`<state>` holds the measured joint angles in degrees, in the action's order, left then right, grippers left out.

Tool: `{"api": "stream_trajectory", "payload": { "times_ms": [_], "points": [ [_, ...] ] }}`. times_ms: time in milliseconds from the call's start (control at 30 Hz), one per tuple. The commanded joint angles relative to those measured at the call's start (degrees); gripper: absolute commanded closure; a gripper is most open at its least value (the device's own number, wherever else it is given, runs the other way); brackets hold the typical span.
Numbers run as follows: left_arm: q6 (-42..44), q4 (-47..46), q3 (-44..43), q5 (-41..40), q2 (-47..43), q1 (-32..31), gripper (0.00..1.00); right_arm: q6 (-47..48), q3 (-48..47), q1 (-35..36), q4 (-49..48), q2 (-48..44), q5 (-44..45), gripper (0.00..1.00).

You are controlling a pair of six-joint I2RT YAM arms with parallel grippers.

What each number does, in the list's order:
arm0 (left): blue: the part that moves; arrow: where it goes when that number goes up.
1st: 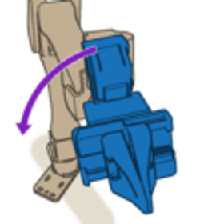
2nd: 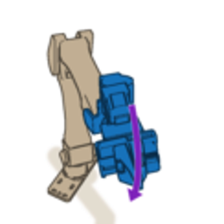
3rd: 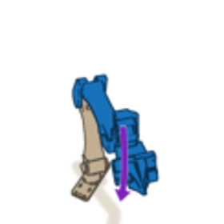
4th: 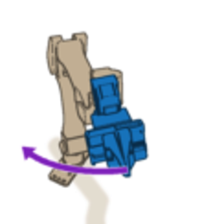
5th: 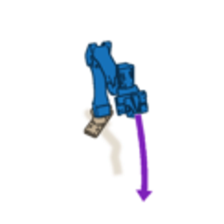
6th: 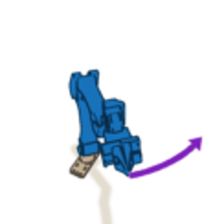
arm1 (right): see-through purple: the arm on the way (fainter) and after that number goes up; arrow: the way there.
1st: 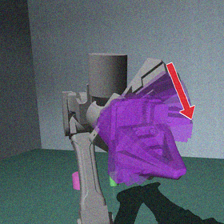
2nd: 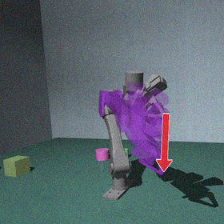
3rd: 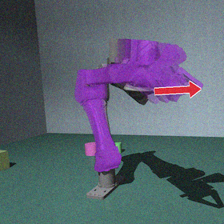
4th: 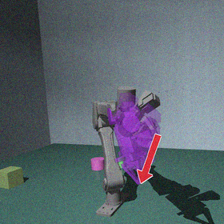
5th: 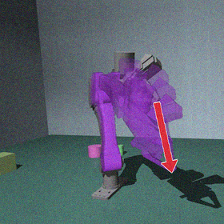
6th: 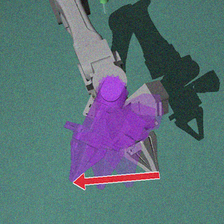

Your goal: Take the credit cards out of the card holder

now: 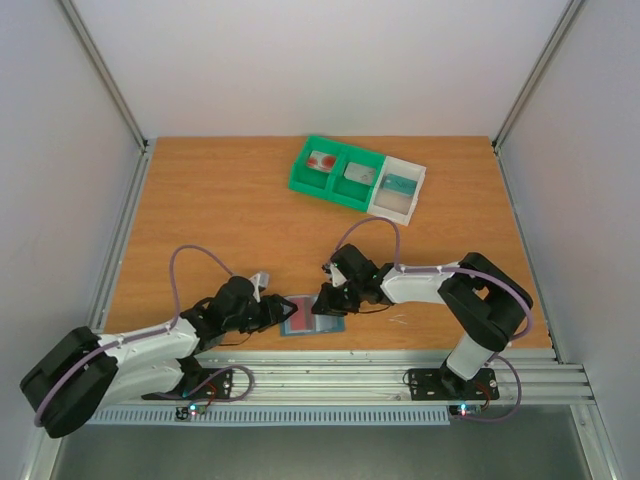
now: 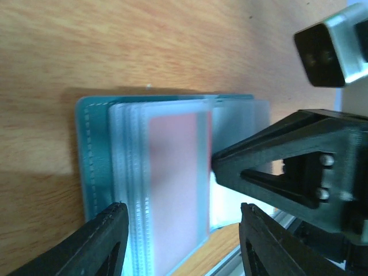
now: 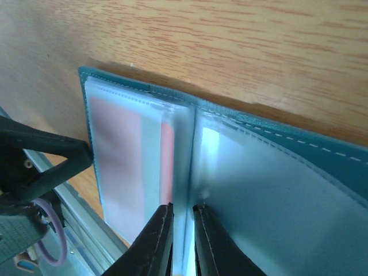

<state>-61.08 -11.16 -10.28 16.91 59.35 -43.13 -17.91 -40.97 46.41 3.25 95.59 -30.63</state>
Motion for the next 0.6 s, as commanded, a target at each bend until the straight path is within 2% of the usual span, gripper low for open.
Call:
{"api": "stream_trajectory", "payload": {
  "times_ms": [0,267,567],
  "points": [
    [0.87,-5.92,1.03,-0.76,1.99,0.12,0.46,-1.86,-0.25,0.61,-0.62,-1.83,-1.73,0.87],
    [0.87,-7.32,1.14,0.19,3.08,0.15,0.47,-2.02,-1.32,0.61,-1.85,1.68,-2.6,0.87],
    [0.62,-4.62,0.85,0.06,0.28,0.16,0.49,-1.59,1.49,0.61,-1.98,3.87,0.09,0.98]
  ]
}}
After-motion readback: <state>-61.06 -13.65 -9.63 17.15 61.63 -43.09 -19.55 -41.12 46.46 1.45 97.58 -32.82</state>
